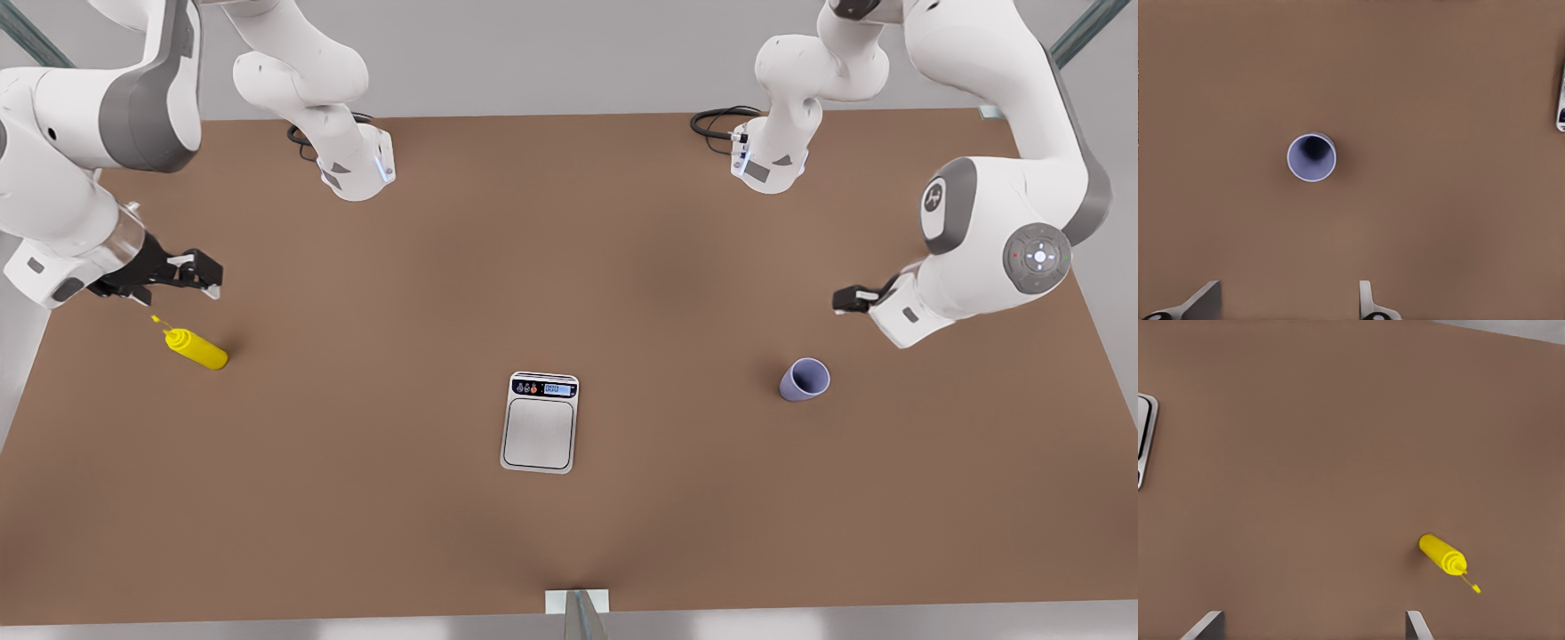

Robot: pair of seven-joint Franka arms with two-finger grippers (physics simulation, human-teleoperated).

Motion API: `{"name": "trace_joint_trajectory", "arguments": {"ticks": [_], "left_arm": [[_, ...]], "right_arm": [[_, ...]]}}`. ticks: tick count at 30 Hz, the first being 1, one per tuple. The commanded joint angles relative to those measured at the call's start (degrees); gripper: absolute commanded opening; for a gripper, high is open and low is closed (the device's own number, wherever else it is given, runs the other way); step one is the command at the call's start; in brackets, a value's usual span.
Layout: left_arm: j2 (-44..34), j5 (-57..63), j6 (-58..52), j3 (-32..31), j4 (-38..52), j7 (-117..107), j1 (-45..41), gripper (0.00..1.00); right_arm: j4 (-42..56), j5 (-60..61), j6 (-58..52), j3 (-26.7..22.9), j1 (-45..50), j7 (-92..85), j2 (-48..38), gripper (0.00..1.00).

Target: Move cup to the weight, pick up sauce bottle, pour sauce

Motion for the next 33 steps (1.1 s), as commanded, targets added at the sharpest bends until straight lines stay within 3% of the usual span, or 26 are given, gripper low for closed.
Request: {"name": "trace_joint_trajectory", "arguments": {"ticks": [1, 4, 7, 12, 14, 16, 20, 26, 33], "left_arm": [[0.08, -0.31, 0.98, 0.01, 0.32, 1.79, 0.05, 1.00], [0.08, -0.22, 0.98, 0.01, 0.32, 1.79, 0.14, 1.00], [4.20, -0.13, 3.25, 0.01, 0.23, 1.79, 1.72, 1.00], [15.80, -0.22, 19.26, -0.07, 0.23, 1.70, 7.44, 1.00], [15.46, -1.19, 31.54, -0.95, -6.44, 1.79, 7.61, 1.00], [13.00, -1.19, 36.84, -2.09, -12.43, 1.70, 7.44, 1.00], [12.73, -1.19, 39.03, -2.18, -15.94, 1.88, 7.70, 1.00], [13.70, -1.10, 39.38, -2.80, -19.37, 1.88, 7.52, 1.00], [16.07, -1.10, 42.28, -2.80, -22.27, 1.88, 7.70, 1.00]], "right_arm": [[-0.61, 0.17, 1.17, -0.05, 0.55, -2.84, -0.37, 1.00], [-1.13, 1.39, 0.38, -0.40, -1.21, -16.01, 0.68, 1.00], [-5.78, 12.29, 0.38, -0.49, -16.05, -44.58, 4.99, 1.00], [-6.93, 17.75, -4.10, -0.49, -33.20, -74.20, 9.74, 0.99], [-6.32, 18.54, -6.38, -1.62, -36.71, -83.59, 11.32, 0.97], [-6.32, 20.38, -7.00, -4.35, -37.25, -93.27, 13.25, 0.98], [-6.32, 27.76, -0.77, -9.54, -37.33, -116.03, 20.98, 0.99], [-5.97, 48.33, 2.49, -15.95, -37.25, -138.45, 28.37, 1.00], [-5.97, 58.70, -1.81, -16.57, -39.27, -146.28, 37.77, 1.00]]}}
